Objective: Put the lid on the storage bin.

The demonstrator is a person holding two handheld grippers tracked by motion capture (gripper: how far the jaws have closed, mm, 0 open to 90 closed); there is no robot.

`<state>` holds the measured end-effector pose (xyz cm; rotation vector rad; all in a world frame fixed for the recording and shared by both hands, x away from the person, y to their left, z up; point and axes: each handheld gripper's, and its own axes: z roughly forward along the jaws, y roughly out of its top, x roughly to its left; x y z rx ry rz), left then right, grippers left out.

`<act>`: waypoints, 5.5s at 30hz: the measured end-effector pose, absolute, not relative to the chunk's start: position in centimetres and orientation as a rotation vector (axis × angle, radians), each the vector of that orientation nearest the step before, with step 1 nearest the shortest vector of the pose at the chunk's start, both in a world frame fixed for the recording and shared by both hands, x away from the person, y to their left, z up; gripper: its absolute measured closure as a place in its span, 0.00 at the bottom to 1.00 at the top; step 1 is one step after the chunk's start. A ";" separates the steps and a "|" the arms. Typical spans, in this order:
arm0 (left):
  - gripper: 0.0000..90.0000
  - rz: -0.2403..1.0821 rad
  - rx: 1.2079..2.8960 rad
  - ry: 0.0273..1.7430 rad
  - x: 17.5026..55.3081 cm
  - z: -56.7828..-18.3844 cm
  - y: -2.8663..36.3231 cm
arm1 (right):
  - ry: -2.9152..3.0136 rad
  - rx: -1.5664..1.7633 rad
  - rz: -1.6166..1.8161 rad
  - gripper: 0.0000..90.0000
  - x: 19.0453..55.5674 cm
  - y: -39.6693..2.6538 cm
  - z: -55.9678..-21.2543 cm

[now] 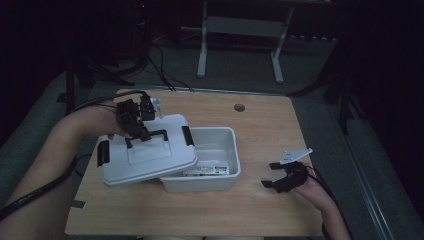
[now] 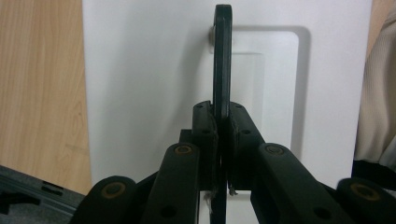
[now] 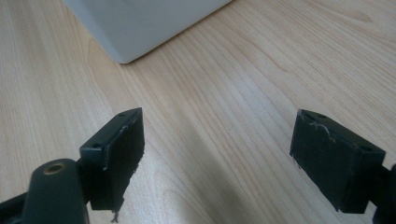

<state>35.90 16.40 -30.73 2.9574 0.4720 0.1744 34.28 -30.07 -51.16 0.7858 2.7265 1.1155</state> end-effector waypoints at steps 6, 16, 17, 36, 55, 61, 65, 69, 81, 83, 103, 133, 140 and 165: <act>0.93 0.181 2.956 0.432 36.3 -30.6 14.9 | 2.725 0.791 1.116 0.19 34.2 -30.2 -51.3; 0.93 0.188 2.948 0.352 36.9 -30.5 11.8 | 2.723 0.799 1.114 0.20 34.2 -30.6 -51.2; 0.93 0.187 2.949 0.345 36.9 -30.4 11.4 | 2.724 0.800 1.111 0.19 34.2 -30.6 -51.2; 0.93 0.139 2.940 0.178 38.6 -32.2 4.9 | 2.715 0.846 1.124 0.20 34.1 -32.0 -51.6; 0.93 0.100 2.929 0.185 39.5 -34.8 3.7 | 2.751 0.794 1.083 0.20 33.8 -30.9 -51.9; 0.92 0.086 2.925 0.208 39.5 -35.4 4.5 | 2.752 0.792 1.084 0.19 33.9 -30.7 -52.0; 0.92 0.087 2.908 0.227 39.6 -35.5 4.6 | 2.753 0.789 1.087 0.20 33.9 -30.6 -52.0; 0.71 0.207 2.905 0.207 39.7 -35.8 5.0 | 2.752 0.786 1.093 0.19 33.9 -30.5 -51.9; 0.07 0.338 2.762 0.394 39.7 -36.2 7.3 | 2.744 0.794 1.102 0.19 33.9 -30.5 -51.8; 0.02 0.349 2.741 0.408 39.6 -36.4 7.8 | 2.746 0.791 1.102 0.20 33.9 -30.4 -51.7; 0.02 0.336 2.497 0.550 38.7 -36.4 13.0 | 2.631 0.869 1.123 0.17 34.4 -30.6 -51.1; 0.02 0.372 2.302 0.840 35.4 -41.4 23.5 | 2.276 1.125 1.174 0.15 35.2 -32.6 -51.7; 0.02 0.429 2.213 0.908 34.3 -43.1 25.7 | 2.239 1.144 1.139 0.15 35.0 -33.1 -52.0; 0.02 0.471 2.068 0.983 29.7 -51.6 28.5 | 2.100 1.204 1.108 0.15 33.6 -34.2 -52.7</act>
